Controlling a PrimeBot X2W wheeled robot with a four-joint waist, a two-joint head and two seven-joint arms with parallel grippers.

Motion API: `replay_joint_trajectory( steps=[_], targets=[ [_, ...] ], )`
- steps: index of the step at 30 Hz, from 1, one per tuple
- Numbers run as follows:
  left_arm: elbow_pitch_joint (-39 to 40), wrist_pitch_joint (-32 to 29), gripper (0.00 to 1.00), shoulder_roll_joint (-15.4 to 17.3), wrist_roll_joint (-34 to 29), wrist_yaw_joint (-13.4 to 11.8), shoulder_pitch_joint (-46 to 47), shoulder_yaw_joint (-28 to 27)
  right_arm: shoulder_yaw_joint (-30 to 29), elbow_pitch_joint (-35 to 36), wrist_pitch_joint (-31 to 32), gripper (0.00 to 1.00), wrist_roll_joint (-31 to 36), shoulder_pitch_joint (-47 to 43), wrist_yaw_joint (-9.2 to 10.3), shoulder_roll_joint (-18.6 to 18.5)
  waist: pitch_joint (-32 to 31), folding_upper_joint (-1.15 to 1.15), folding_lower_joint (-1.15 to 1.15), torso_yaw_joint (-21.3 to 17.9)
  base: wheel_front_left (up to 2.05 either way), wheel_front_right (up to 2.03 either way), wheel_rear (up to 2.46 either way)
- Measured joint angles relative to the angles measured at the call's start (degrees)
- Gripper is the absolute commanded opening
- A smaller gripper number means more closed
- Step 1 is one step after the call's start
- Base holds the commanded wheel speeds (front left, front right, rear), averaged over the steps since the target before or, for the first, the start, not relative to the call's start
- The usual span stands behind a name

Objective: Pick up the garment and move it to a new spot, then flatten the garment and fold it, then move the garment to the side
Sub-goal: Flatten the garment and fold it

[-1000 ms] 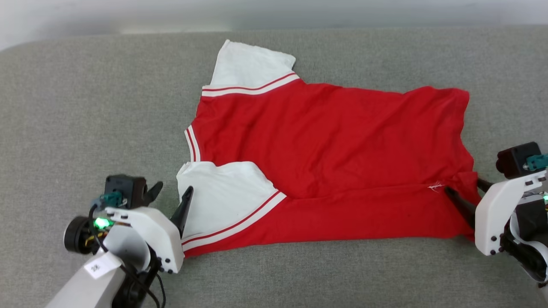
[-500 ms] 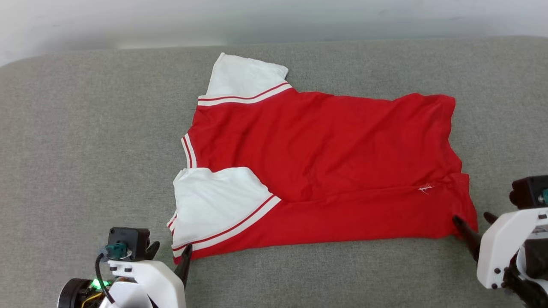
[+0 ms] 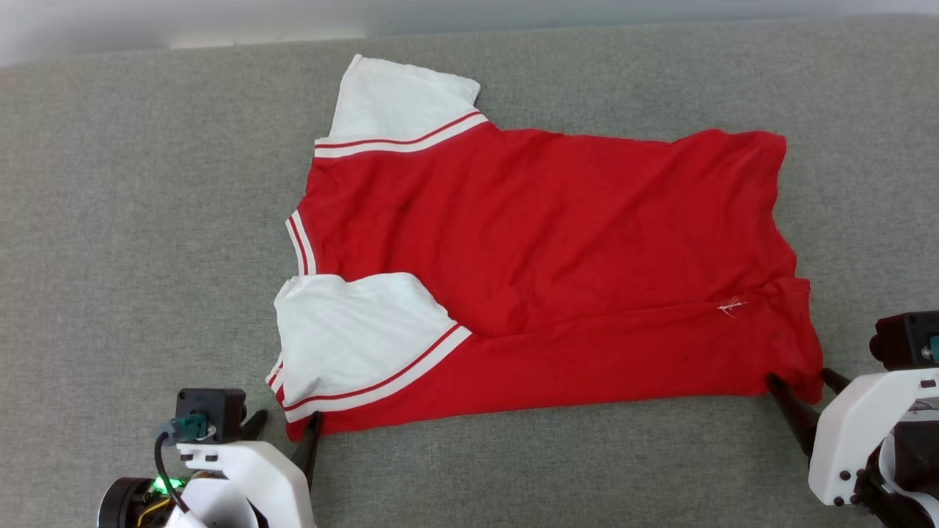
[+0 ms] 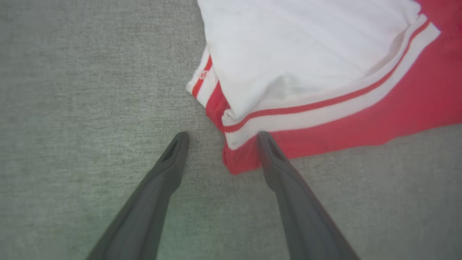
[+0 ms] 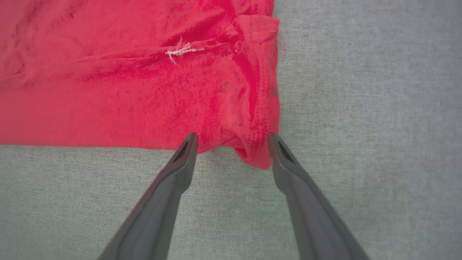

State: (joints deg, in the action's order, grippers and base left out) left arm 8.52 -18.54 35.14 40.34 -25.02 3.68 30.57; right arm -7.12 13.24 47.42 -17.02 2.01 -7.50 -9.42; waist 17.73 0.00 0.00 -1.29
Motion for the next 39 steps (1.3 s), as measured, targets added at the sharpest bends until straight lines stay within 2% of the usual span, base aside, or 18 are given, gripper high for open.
replay_joint_trajectory(
  steps=[5, 6, 7, 8, 9, 18, 31, 39],
  targets=[
    [-1.5, -1.3, 1.00, -0.3, 1.7, 2.7, 1.4, 0.8, 0.3, -0.1, -0.5, 1.00, 0.0, 0.1, 0.00, -0.5, 1.6, 0.00, 0.00, -0.1, 0.00, 0.00, 0.00],
    [-1.7, -1.6, 0.88, -0.4, 2.0, 3.2, 1.6, 0.9, 0.3, -0.1, -0.6, 1.00, 0.0, 0.1, 0.00, -0.6, 1.8, 0.00, 0.00, -0.1, 0.00, 0.00, 0.00],
    [-2.0, -2.0, 0.45, -0.5, 2.4, 3.6, 1.8, 0.9, 0.3, -0.2, -0.6, 1.00, 0.0, 0.1, 0.00, -0.6, 1.9, 0.00, 0.00, 0.0, 0.00, 0.00, 0.00],
    [-2.3, -2.3, 0.18, -0.6, 2.8, 3.9, 2.1, 1.0, 0.3, -0.2, -0.6, 1.00, 0.1, 0.1, 0.00, -0.8, 1.9, 0.00, 0.00, 0.1, 0.00, 0.00, 0.00],
    [-2.7, -2.3, 0.00, -0.8, 3.1, 4.4, 2.3, 1.1, 0.3, -0.2, -0.6, 1.00, 0.2, 0.1, 0.00, -1.0, 1.8, 0.00, 0.00, 0.2, 0.00, 0.00, 0.00],
    [-3.6, -1.4, 0.00, -2.9, 4.1, 6.4, 2.4, 2.8, -1.1, -1.2, -0.7, 1.00, 1.5, 0.2, 0.00, -2.8, -1.0, 0.00, 0.00, 1.9, 0.00, 0.00, 0.00],
    [6.2, -0.8, 0.00, -0.1, -0.5, 4.3, 2.1, 3.5, -3.0, -10.9, -1.6, 1.00, 5.9, 3.2, 0.00, -2.8, -0.4, 0.00, 0.00, 5.3, 0.00, 0.00, 0.00],
    [7.4, -1.0, 0.00, -0.1, -1.2, 4.2, 2.8, 3.8, -2.2, -15.4, -1.9, 1.00, 6.6, 5.1, 0.04, -2.5, 1.8, 0.00, 0.00, 6.3, 0.00, 0.00, 0.00]
  ],
)
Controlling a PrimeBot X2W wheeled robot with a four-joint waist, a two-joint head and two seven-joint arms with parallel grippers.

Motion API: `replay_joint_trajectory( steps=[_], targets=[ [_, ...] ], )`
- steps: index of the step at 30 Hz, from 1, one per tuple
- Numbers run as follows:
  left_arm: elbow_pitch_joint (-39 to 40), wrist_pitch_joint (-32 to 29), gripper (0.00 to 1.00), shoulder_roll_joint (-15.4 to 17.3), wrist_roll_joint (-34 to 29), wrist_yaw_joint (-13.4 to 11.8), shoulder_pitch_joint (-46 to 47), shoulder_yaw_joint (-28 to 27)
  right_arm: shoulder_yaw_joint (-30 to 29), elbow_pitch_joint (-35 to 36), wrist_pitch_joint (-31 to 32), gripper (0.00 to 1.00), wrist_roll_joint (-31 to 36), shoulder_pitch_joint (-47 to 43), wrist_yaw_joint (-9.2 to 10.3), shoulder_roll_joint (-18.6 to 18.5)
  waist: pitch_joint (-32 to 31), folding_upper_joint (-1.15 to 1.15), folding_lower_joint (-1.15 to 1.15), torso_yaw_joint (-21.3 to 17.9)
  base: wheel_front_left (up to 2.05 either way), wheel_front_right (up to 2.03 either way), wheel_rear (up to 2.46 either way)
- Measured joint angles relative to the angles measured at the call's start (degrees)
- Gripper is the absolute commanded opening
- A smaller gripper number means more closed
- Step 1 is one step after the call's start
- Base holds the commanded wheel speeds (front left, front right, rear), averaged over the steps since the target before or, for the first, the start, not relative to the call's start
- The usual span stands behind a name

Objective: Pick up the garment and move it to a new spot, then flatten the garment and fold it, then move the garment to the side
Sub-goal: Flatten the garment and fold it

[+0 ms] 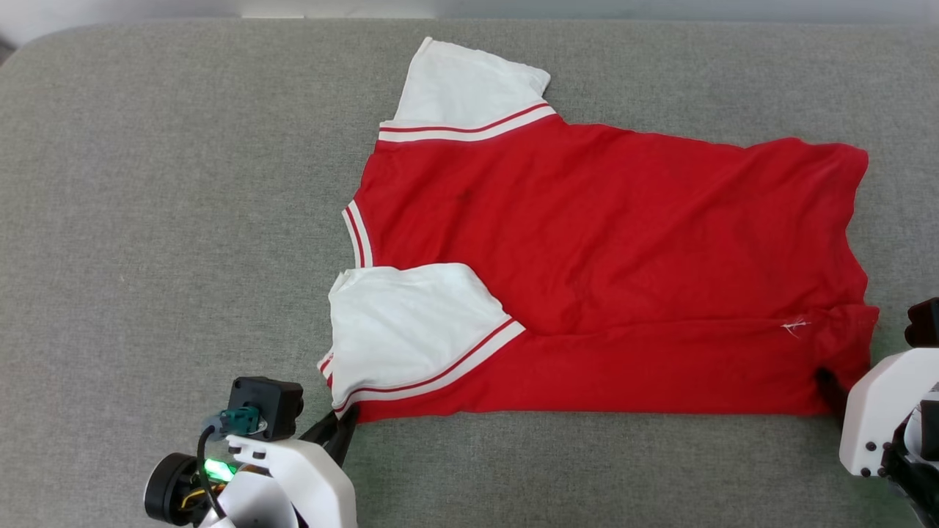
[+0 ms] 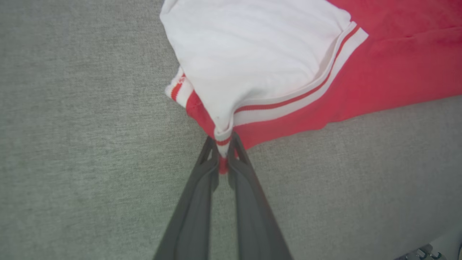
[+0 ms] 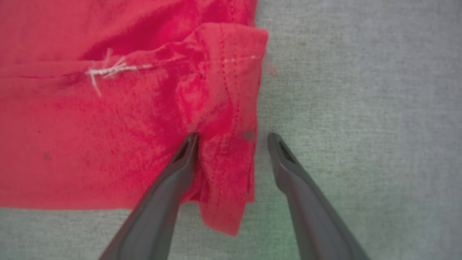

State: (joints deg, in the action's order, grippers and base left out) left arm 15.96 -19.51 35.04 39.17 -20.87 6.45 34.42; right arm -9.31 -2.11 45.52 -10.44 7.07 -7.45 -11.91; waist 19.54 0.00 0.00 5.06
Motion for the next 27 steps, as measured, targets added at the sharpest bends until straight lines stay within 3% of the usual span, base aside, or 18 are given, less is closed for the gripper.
replay_joint_trajectory(
  steps=[1, 2, 3, 12, 27],
  targets=[
    [-0.2, 0.0, 0.00, -0.1, 0.1, 0.1, 0.0, 0.0, 0.2, -0.3, 0.2, 0.48, -0.2, 0.1, 0.08, 0.0, 0.1, 0.00, 0.00, 0.1, 0.00, 0.00, 0.00],
    [-0.6, 0.0, 0.00, -0.1, 0.4, 0.2, 0.0, 0.1, 0.4, -0.5, 0.4, 0.04, -0.4, 0.1, 0.08, -0.1, 0.1, 0.00, 0.00, 0.1, 0.00, 0.00, 0.00],
    [-1.0, -0.1, 0.00, -0.1, 0.4, 0.2, 0.0, 0.1, 0.6, -0.6, 0.4, 0.00, -0.5, 0.2, 0.08, -0.1, 0.1, 0.00, 0.00, 0.1, 0.00, 0.00, 0.00],
    [-3.6, 0.5, 0.00, 0.6, 2.3, 1.1, -1.9, -0.3, -0.5, -0.1, 0.0, 0.00, -2.0, -1.8, -0.08, 0.0, -2.4, 0.00, 0.01, -0.9, 0.00, 0.00, 0.00],
    [-1.4, -0.8, 0.00, 5.2, 3.8, 1.3, -10.3, 1.5, -2.7, 11.3, 4.8, 0.00, -5.2, -13.3, -0.09, -0.6, -8.2, 0.00, 0.01, -3.2, 0.00, 0.00, 0.00]
  ],
)
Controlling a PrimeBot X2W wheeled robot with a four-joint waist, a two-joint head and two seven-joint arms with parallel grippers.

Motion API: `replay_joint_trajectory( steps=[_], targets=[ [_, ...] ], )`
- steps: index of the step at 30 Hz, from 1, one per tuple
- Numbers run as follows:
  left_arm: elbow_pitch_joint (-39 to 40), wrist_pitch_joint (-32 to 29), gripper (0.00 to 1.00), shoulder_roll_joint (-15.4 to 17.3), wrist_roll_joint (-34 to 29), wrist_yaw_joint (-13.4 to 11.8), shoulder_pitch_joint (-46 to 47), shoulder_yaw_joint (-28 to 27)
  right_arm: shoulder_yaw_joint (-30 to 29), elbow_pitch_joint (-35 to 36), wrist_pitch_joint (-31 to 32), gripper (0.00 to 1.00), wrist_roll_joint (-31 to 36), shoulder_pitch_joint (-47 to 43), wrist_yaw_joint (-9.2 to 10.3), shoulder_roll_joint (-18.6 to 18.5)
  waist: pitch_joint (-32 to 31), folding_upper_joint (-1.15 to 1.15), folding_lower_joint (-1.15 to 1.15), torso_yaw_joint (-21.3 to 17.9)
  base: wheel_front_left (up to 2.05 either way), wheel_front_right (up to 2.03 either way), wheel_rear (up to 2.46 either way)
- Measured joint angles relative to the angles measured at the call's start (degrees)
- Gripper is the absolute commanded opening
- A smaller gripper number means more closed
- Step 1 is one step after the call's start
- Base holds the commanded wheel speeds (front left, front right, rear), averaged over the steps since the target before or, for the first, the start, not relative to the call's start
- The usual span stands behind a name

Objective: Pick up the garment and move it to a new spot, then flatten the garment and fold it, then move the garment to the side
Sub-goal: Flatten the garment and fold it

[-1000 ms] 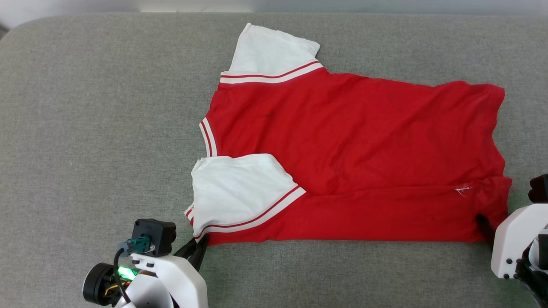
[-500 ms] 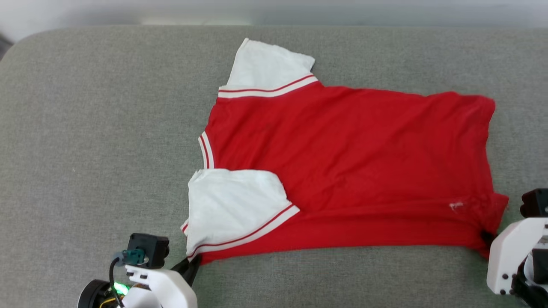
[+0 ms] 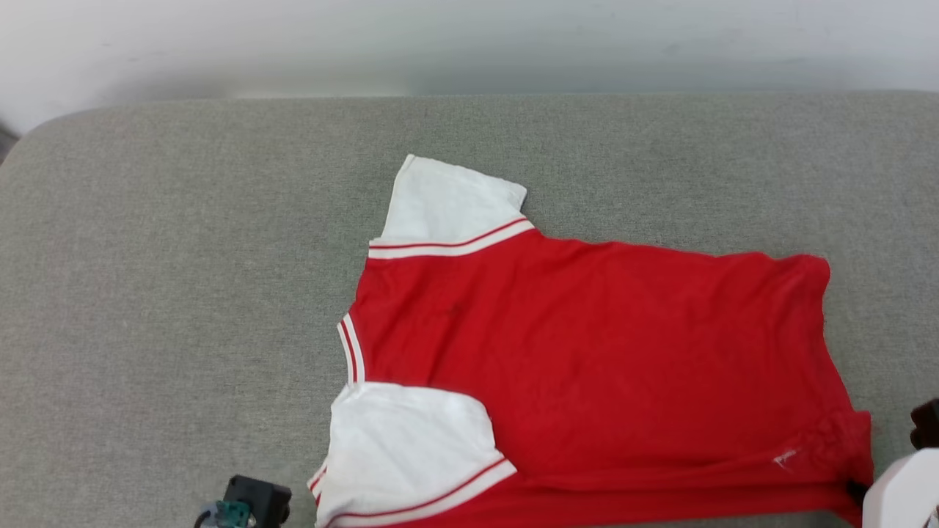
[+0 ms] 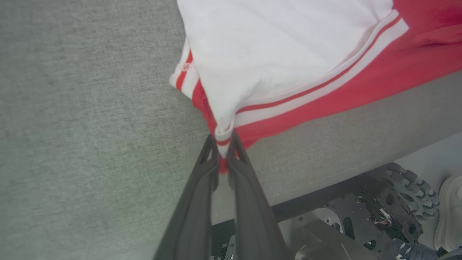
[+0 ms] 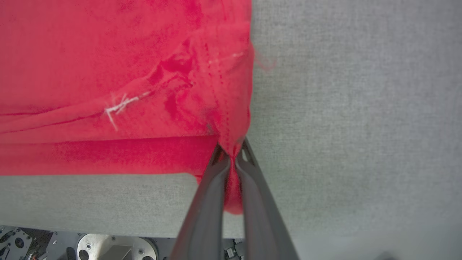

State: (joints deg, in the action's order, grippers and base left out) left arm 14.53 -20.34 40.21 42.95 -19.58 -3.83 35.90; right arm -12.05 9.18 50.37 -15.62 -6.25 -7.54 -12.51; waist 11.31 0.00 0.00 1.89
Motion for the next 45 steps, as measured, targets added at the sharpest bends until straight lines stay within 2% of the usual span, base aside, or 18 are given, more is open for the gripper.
replay_joint_trajectory(
  steps=[5, 12, 13, 14, 15, 20, 24, 28, 33, 40, 45],
  targets=[
    [0.4, -0.2, 0.00, -0.3, 0.7, 0.2, -2.1, 1.2, -1.2, 0.3, 0.8, 0.00, -0.2, -2.7, 0.00, 0.0, -0.4, 0.00, 0.00, 0.0, 0.00, 0.00, 0.00],
    [-2.8, -0.6, 0.00, -1.4, -0.2, 0.5, -1.7, 2.8, -1.2, -3.5, -1.0, 0.00, 1.1, -3.1, 0.01, 0.8, -0.6, 0.00, 0.00, 0.4, 0.00, 0.00, 0.00],
    [-3.1, -0.5, 0.07, -1.7, 0.0, 0.9, -1.6, 2.8, -1.0, -4.1, -1.3, 0.00, 1.1, -3.0, 0.01, 1.1, -0.7, 0.00, 0.00, 0.4, 0.00, 0.00, 0.00],
    [-3.5, -0.1, 0.51, -2.0, 0.0, 1.0, -1.5, 2.9, -0.9, -4.5, -2.0, 0.45, 1.2, -2.9, 0.02, 1.3, -0.7, 0.00, 0.00, 0.4, 0.00, 0.00, 0.00],
    [-3.8, 0.3, 1.00, -2.1, -0.3, 1.4, -1.4, 3.1, -0.7, -4.8, -3.0, 1.00, 1.5, -2.7, 0.02, 1.2, -0.7, 0.00, 0.00, 0.4, 0.00, 0.00, 0.00],
    [-5.8, 7.1, 1.00, -3.4, -1.9, 2.6, 1.2, 1.2, -0.1, -5.5, -9.4, 1.00, 1.9, 0.4, 0.03, 1.1, -2.3, 0.00, 0.00, -0.1, 0.00, 0.00, 0.00],
    [-5.6, 15.2, 1.00, -4.8, -2.3, 3.5, 3.0, -2.4, 0.7, -3.5, -14.3, 1.00, 1.5, 2.0, 0.04, 1.1, -3.3, 0.00, -0.01, -0.7, 0.00, 0.00, 0.00],
    [-5.6, 23.8, 1.00, -5.4, -4.2, 3.8, 4.7, -5.9, 2.0, -1.4, -21.5, 1.00, 0.3, 4.0, 0.03, 0.2, -4.1, 0.00, -0.01, -1.2, 0.00, 0.00, 0.00],
    [-5.6, 32.2, 1.00, -7.8, -5.6, 4.8, 6.6, -8.2, 3.4, -0.3, -30.6, 1.00, -0.6, 5.2, 0.04, -0.1, -4.5, 0.00, -0.01, -1.6, 0.00, 0.00, 0.00],
    [-5.1, 35.2, 1.00, -11.3, -9.9, 6.2, 8.0, -11.4, 4.9, -0.2, -41.0, 1.00, -1.1, 6.0, 0.04, 1.0, -4.2, 0.00, -0.01, -2.0, 0.00, 0.00, 0.00],
    [-6.1, 35.2, 1.00, -12.7, -13.0, 8.4, 9.2, -12.5, 6.1, -1.2, -44.6, 1.00, -1.1, 6.6, 0.04, 2.5, -2.9, 0.00, -0.01, -2.8, 0.00, 0.00, 0.00]
  ],
)
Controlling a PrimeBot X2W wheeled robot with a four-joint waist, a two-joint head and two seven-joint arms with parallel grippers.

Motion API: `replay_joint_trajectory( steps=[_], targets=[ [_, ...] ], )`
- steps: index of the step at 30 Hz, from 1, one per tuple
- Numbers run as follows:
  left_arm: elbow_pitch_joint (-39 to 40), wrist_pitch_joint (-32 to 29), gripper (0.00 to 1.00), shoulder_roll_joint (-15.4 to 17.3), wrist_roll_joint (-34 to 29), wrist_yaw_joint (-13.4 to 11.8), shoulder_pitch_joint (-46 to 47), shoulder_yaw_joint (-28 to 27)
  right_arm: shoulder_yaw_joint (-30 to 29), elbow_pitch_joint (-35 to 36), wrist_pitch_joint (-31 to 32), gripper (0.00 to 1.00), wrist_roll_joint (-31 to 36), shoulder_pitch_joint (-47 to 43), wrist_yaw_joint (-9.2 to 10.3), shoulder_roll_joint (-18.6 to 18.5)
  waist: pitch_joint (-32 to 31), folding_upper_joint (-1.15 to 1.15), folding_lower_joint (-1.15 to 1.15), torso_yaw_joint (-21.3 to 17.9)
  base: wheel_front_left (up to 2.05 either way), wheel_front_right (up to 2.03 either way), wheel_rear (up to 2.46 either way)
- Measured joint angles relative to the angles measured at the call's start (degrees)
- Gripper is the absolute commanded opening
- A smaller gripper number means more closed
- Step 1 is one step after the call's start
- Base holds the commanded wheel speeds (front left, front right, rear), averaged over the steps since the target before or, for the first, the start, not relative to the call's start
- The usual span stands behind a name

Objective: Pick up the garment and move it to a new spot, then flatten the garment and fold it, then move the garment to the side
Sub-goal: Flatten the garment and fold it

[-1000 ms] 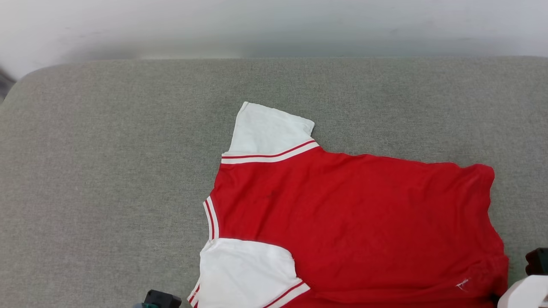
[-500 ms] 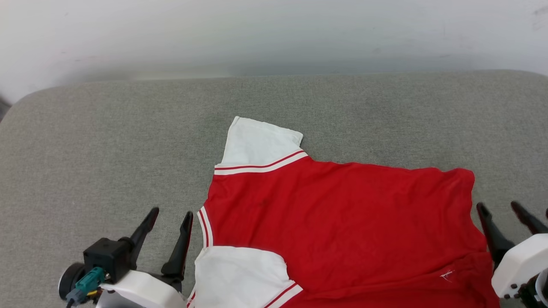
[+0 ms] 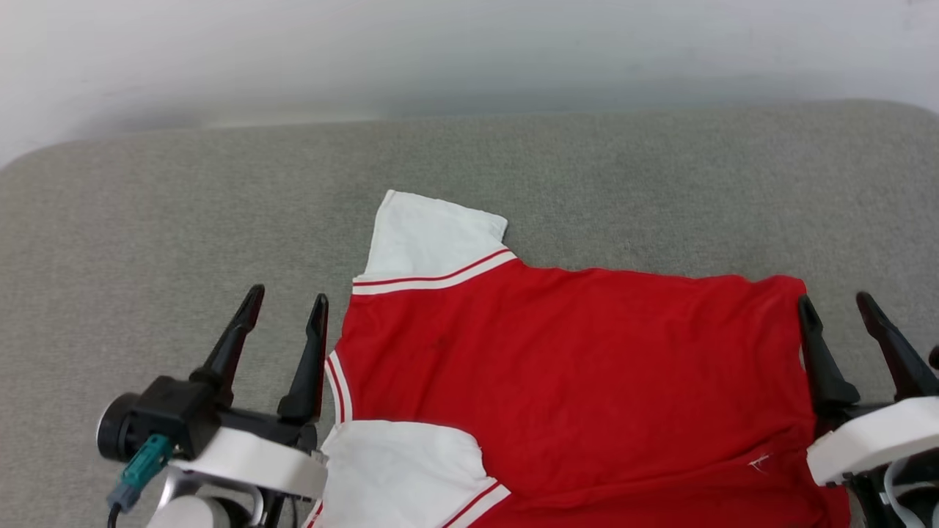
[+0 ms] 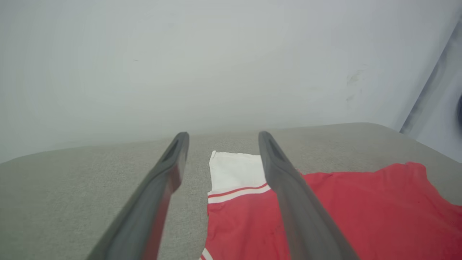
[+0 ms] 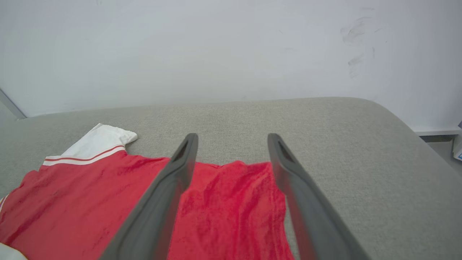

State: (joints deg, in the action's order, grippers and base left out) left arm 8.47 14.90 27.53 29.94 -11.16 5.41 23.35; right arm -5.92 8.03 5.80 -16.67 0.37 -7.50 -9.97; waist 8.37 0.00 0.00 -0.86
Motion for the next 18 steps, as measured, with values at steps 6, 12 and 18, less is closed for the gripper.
replay_joint_trajectory(
  steps=[6, 12, 18],
  targets=[
    [-4.1, -5.4, 1.00, 1.2, -0.1, 3.8, 6.7, 1.5, 1.1, -0.4, -1.2, 1.00, 1.1, 2.4, 0.00, 1.0, 3.3, 0.00, 0.00, -1.6, 0.00, 0.00, 0.00],
    [-7.2, -17.7, 1.00, 4.5, 1.1, 10.2, 21.0, 3.2, 2.6, -0.4, -2.3, 1.00, 2.2, 4.8, 0.00, 2.1, 7.9, 0.00, 0.00, -4.5, 0.00, 0.00, 0.00],
    [-12.0, -36.7, 1.00, 8.6, 8.4, 14.9, 35.9, 2.1, 5.8, 0.5, -3.1, 1.00, 1.2, 7.1, 0.00, 2.8, 12.7, 0.00, 0.01, -8.5, 0.00, 0.00, 0.00]
  ],
)
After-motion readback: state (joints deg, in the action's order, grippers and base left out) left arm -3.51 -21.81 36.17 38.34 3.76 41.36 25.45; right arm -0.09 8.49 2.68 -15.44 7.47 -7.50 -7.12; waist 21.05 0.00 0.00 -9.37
